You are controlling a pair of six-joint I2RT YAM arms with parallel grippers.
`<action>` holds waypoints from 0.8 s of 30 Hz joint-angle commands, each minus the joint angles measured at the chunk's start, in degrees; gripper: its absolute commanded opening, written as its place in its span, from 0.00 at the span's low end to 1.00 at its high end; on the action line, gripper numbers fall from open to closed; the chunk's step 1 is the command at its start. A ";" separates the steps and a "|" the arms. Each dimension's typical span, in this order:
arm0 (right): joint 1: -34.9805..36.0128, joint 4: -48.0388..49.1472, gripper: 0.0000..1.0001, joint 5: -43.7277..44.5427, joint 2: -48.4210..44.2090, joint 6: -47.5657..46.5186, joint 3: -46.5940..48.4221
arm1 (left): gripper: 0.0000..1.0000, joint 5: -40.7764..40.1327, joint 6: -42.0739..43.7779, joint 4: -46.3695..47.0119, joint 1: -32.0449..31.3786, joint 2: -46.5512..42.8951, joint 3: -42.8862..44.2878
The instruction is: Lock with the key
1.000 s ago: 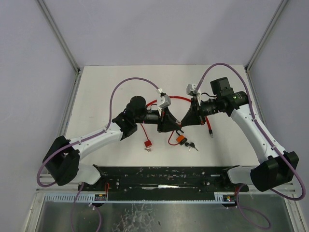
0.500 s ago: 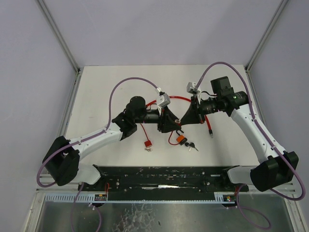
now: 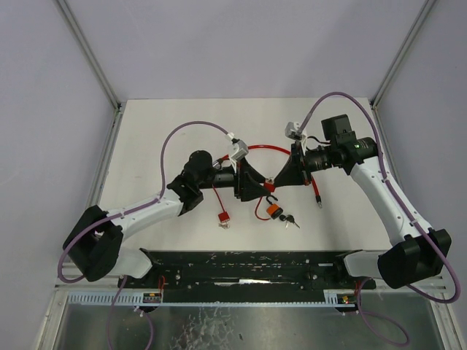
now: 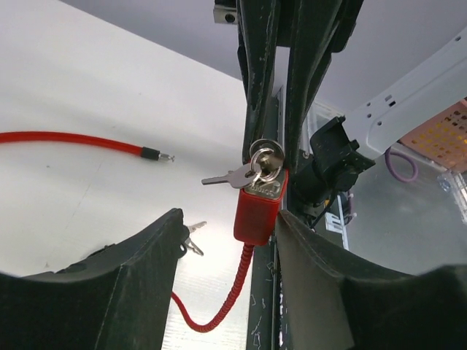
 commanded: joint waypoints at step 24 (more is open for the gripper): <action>-1.33 2.43 0.00 -5.49 -0.38 2.52 0.12 | 0.31 3.94 -16.84 24.32 -0.24 5.84 -0.99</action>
